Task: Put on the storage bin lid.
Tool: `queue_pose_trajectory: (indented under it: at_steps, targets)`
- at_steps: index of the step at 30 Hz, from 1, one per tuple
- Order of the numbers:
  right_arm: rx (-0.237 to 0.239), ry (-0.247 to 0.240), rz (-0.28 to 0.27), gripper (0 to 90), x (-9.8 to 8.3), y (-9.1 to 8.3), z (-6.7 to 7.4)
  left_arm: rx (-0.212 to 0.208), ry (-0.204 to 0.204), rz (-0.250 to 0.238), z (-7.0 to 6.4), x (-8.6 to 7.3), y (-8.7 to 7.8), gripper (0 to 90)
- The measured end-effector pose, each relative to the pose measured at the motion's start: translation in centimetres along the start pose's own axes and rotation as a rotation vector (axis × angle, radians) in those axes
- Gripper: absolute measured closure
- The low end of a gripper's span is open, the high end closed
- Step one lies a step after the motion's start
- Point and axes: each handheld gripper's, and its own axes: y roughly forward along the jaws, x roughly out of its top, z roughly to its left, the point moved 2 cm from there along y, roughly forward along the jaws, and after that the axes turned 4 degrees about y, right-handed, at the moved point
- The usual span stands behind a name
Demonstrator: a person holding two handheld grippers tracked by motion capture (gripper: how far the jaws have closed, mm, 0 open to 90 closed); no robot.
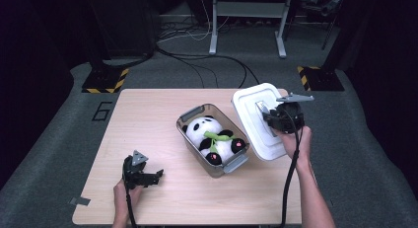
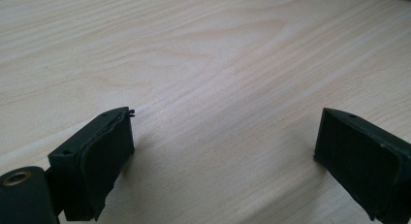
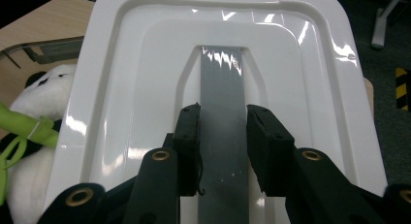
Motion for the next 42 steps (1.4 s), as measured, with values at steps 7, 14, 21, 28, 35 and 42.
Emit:
queue_pose_trajectory:
  at_steps: [7, 14, 21, 28, 35, 42]
  targets:
    - [0.031, -0.021, -0.001, 66.8, 0.7, 0.0, 1.7, 0.000, 0.000, 0.000, 0.0, 0.0, 0.0, 6.5]
    - [0.064, -0.048, 0.004, 66.9, 1.3, 0.3, 3.8, 0.000, 0.000, 0.000, 0.0, 0.0, 0.0, 6.5]
    - [0.097, -0.061, 0.017, 66.8, 1.9, 1.3, 5.9, 0.002, -0.001, -0.002, 0.0, 0.0, 0.0, 6.5]
    - [0.142, -0.080, 0.058, 66.8, 2.4, 2.9, 8.5, 0.002, 0.001, -0.002, 0.0, 0.0, 0.0, 6.5]
    - [0.184, -0.114, 0.131, 66.8, 2.4, 5.3, 11.1, 0.000, 0.003, -0.001, 0.0, 0.0, 0.0, 6.6]
    - [0.220, -0.126, 0.222, 66.8, 1.8, 7.8, 12.6, 0.000, 0.003, 0.000, 0.0, 0.0, 0.0, 6.6]
